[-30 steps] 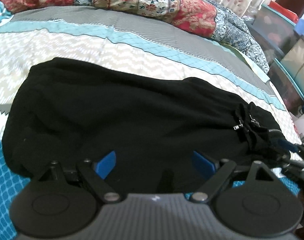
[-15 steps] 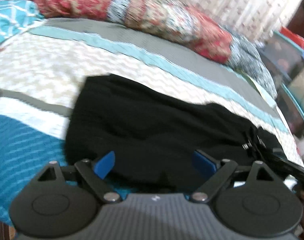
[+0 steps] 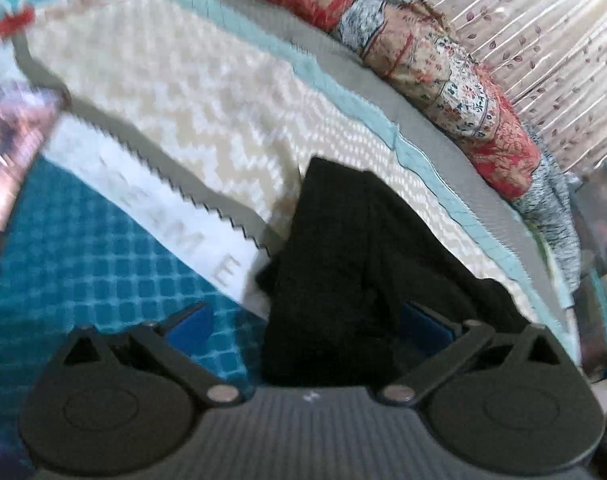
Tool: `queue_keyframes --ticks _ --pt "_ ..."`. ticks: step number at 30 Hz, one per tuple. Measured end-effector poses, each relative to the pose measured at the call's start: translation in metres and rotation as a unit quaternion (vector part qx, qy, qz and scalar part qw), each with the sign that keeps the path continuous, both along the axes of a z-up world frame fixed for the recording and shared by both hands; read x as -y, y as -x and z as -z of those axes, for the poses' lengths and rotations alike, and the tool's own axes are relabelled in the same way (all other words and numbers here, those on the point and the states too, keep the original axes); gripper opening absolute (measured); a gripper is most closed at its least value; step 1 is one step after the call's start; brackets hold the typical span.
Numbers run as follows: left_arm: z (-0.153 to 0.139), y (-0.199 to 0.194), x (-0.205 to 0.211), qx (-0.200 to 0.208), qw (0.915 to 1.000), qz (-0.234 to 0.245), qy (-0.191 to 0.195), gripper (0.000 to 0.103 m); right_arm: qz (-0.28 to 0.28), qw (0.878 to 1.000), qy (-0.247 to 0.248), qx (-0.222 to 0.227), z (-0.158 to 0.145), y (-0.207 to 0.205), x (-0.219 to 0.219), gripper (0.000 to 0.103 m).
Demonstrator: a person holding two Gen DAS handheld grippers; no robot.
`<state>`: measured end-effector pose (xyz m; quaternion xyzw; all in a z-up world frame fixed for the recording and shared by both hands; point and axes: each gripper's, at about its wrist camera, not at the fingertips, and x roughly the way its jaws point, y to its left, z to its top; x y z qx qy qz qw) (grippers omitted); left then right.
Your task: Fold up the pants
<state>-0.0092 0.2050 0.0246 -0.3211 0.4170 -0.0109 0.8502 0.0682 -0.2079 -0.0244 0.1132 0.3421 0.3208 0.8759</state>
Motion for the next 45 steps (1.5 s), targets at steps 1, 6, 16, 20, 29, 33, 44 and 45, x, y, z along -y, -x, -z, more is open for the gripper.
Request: queue_keyframes --ticks 1,6,16,20,29,33,44,45 --pt "0.006 -0.003 -0.002 -0.001 0.9998 -0.004 0.017 0.103 -0.008 1.0 -0.01 -0.008 0.002 -0.006 -0.012 0.021" --pt "0.018 -0.012 0.001 0.022 0.9941 0.007 0.106 0.102 -0.019 0.992 -0.094 -0.082 0.019 -0.041 -0.054 0.021" --pt "0.012 -0.02 0.034 0.042 0.9932 0.061 0.09 0.039 0.021 0.958 -0.154 -0.242 0.075 -0.064 -0.061 0.0" --pt "-0.015 -0.025 0.071 0.074 0.9902 0.111 0.04 0.039 0.021 0.956 -0.163 -0.242 0.073 -0.061 -0.061 0.0" --pt "-0.042 -0.038 0.168 0.098 0.9691 0.212 -0.079 0.067 0.099 0.963 -0.186 -0.169 0.047 -0.05 0.017 0.008" --pt "-0.043 -0.027 0.197 0.106 0.9542 0.263 -0.095 0.092 0.146 0.971 -0.156 -0.112 0.035 -0.036 0.058 0.011" --pt "-0.051 -0.002 0.126 0.096 0.9764 0.177 -0.076 0.097 0.149 0.954 -0.237 -0.103 0.038 -0.031 0.092 0.058" --pt "-0.048 -0.003 0.117 0.088 0.9809 0.161 -0.065 0.097 0.141 0.955 -0.239 -0.107 0.035 -0.035 0.088 0.062"
